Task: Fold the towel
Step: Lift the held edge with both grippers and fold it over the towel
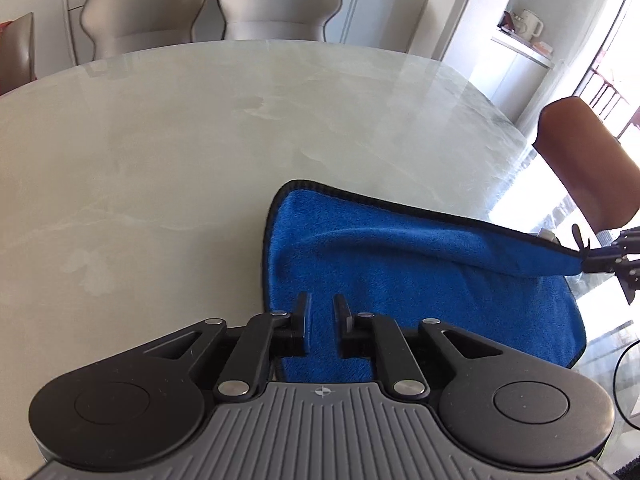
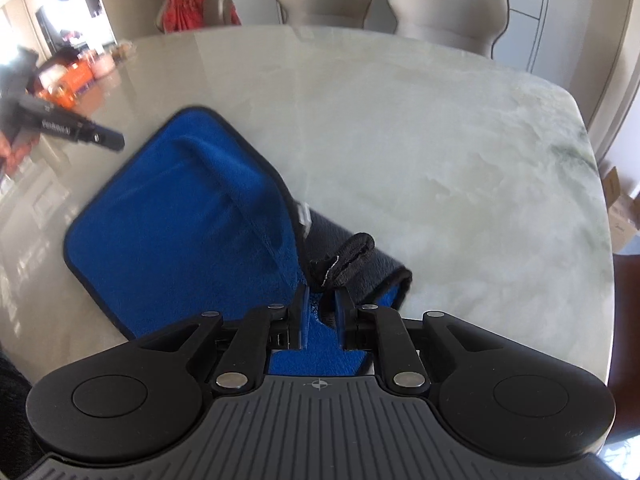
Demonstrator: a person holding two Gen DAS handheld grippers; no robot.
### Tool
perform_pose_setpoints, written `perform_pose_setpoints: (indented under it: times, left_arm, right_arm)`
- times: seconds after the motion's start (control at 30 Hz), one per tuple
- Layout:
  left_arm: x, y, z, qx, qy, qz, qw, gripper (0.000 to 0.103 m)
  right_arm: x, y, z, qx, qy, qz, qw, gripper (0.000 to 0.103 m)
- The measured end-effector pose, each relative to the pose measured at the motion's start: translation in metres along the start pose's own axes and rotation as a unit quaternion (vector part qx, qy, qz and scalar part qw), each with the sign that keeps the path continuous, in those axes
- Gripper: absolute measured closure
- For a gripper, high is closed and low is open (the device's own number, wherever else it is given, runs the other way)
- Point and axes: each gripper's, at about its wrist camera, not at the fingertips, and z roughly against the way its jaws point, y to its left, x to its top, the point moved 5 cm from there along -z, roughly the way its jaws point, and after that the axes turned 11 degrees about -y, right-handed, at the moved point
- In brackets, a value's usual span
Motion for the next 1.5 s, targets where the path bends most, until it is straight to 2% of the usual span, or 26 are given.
perform_pose_setpoints:
  times: [0.07,0.1,0.17,0.2,0.27,0.43,0.6,0.83,0.93,0.97,1.0,1.07,1.17,1.3,1.5]
  left_arm:
    - [0.004,0.0,-0.01,0.004,0.002,-0.008,1.0,0.083]
    - [0.008,0.003,-0.017,0.006,0.003,-0.012,0.9999,0.079]
    - [0.015,0.006,-0.026,0.009,0.003,-0.016,0.9998,0.072]
    - [0.019,0.01,-0.031,0.013,0.002,-0.018,0.9998,0.068]
    - [0.024,0.017,-0.039,0.019,0.002,-0.017,0.9997,0.067]
    - [0.04,0.034,-0.057,0.02,0.011,-0.021,0.9995,0.062]
    - [0.049,0.037,-0.067,0.007,0.019,-0.029,0.9994,0.055]
    - [0.054,0.023,-0.082,-0.025,0.029,-0.04,0.9984,0.055]
    - [0.056,0.02,-0.086,-0.031,0.032,-0.04,0.9982,0.058]
    - [0.056,0.02,-0.087,-0.033,0.036,-0.043,0.9978,0.068]
    - [0.056,0.019,-0.088,-0.035,0.041,-0.047,0.9974,0.085]
    - [0.055,0.017,-0.087,-0.035,0.046,-0.06,0.9965,0.1]
    - [0.052,0.013,-0.076,-0.046,0.041,-0.059,0.9963,0.1]
    - [0.048,0.012,-0.055,-0.056,0.031,-0.057,0.9963,0.1]
    - [0.038,0.013,-0.028,-0.061,0.019,-0.059,0.9962,0.1]
  right_arm:
    - [-0.004,-0.002,-0.003,-0.016,0.016,-0.002,1.0,0.083]
    - [-0.006,-0.002,-0.003,-0.02,0.02,-0.004,1.0,0.077]
    - [-0.007,-0.002,-0.003,-0.02,0.02,-0.007,1.0,0.073]
    - [-0.006,-0.002,-0.002,-0.02,0.016,-0.006,1.0,0.072]
    - [-0.004,-0.004,-0.003,-0.025,0.014,-0.005,1.0,0.071]
    - [0.009,-0.015,-0.006,-0.071,0.004,0.008,0.997,0.067]
    - [0.022,-0.01,-0.008,-0.042,-0.01,0.023,0.999,0.064]
    - [0.019,-0.006,-0.038,-0.003,0.018,0.019,1.0,0.065]
    - [0.017,-0.008,-0.04,0.001,0.019,0.018,1.0,0.083]
    - [0.016,-0.009,-0.04,0.003,0.021,0.015,1.0,0.085]
    - [0.016,-0.01,-0.039,0.005,0.022,0.01,1.0,0.088]
    - [0.015,-0.01,-0.034,0.013,0.022,0.005,1.0,0.092]
    - [0.014,-0.006,-0.032,0.025,0.024,0.01,0.999,0.096]
    - [0.012,0.006,-0.029,0.044,0.033,0.033,0.998,0.096]
    - [0.007,0.011,-0.034,0.031,0.043,0.07,0.996,0.093]
